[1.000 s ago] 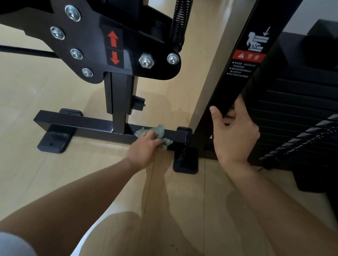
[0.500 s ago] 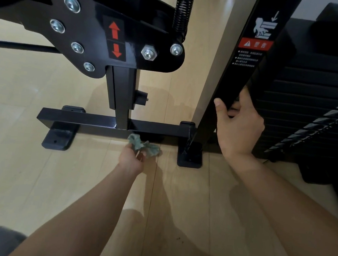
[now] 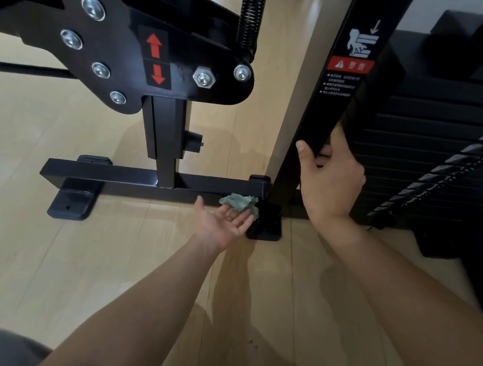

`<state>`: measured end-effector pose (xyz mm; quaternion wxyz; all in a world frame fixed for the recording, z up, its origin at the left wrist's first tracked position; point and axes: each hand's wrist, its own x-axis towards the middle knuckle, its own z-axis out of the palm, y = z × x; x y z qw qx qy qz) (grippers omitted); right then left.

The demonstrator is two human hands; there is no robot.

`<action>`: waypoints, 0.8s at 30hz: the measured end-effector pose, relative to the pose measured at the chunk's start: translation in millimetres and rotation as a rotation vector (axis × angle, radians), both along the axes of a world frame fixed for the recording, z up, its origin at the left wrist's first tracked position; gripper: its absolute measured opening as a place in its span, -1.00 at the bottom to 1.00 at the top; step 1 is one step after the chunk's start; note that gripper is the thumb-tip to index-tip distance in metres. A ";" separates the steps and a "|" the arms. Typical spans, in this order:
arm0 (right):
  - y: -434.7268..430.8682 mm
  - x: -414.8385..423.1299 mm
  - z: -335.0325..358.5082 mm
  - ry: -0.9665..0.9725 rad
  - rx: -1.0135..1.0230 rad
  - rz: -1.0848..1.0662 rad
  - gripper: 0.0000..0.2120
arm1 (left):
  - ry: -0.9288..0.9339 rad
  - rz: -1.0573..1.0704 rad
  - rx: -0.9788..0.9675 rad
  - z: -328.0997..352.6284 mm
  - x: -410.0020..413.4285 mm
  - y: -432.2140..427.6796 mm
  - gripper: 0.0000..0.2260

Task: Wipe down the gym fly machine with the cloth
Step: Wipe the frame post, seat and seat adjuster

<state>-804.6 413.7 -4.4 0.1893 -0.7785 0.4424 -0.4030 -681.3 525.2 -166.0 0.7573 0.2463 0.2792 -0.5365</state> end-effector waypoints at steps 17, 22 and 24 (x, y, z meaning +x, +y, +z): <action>19.6 21.7 -12.1 -0.122 0.127 -0.162 -0.42 | -0.068 0.309 0.124 -10.7 92.0 67.7 -0.33; 22.2 25.5 -10.4 -0.142 0.177 -0.187 -0.41 | -0.098 0.347 0.149 -11.9 121.4 91.9 -0.39; 24.2 26.8 -11.1 -0.152 0.185 -0.185 -0.40 | -0.094 0.310 0.157 -12.0 119.1 92.0 -0.40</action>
